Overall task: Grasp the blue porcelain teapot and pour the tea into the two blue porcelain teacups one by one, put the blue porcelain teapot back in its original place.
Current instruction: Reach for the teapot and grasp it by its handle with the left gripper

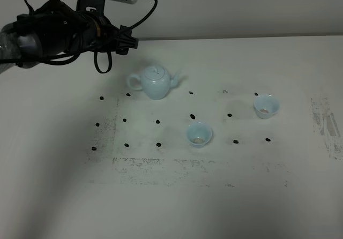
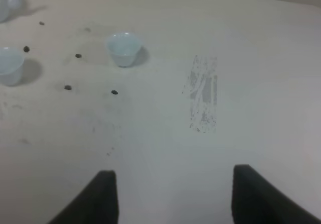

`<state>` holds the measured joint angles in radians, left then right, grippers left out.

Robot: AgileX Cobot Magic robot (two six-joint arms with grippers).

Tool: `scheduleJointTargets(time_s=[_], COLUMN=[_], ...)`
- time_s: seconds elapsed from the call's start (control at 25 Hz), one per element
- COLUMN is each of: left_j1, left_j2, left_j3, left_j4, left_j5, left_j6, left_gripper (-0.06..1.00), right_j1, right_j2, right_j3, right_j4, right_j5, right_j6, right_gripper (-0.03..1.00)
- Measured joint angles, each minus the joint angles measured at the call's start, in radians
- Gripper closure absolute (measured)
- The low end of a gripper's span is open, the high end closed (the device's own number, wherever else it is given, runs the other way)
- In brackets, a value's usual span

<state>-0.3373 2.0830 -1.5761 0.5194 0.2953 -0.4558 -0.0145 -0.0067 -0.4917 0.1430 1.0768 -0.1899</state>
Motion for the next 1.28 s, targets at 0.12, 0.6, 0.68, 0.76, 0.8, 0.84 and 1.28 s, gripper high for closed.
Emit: scheduleJointTargets(time_s=[0.12,0.6,0.68,0.76,0.8,0.84,1.28], left_j1=[0.0,-0.011,-0.014,-0.02,-0.022,-0.026,-0.032], left_j2=[0.016,0.044,0.044,0.044,0.044,0.044,0.049], left_j3=[0.0,0.0,0.0,0.0,0.0,0.0,0.0], left_j4=[-0.009,-0.038,-0.04,-0.055,-0.068,-0.078,-0.068], left_j5=[0.005,0.096,0.117,0.135,0.139,0.139,0.133], left_j6=[-0.001,0.051,0.058,0.083,0.102,0.119,0.173], left_gripper=[0.22,0.22,0.22,0.22,0.22,0.22,0.22], right_j1=[0.0,0.0,0.0,0.0,0.0,0.0,0.0], right_j2=[0.0,0.0,0.0,0.0,0.0,0.0,0.0], right_j3=[0.0,0.0,0.0,0.0,0.0,0.0,0.0], right_j4=[0.0,0.0,0.0,0.0,0.0,0.0,0.0], right_j5=[0.0,0.0,0.0,0.0,0.0,0.0,0.0], right_j6=[0.0,0.0,0.0,0.0,0.0,0.0,0.0], right_gripper=[0.49,0.49,0.49,0.49,0.49,0.49,0.49])
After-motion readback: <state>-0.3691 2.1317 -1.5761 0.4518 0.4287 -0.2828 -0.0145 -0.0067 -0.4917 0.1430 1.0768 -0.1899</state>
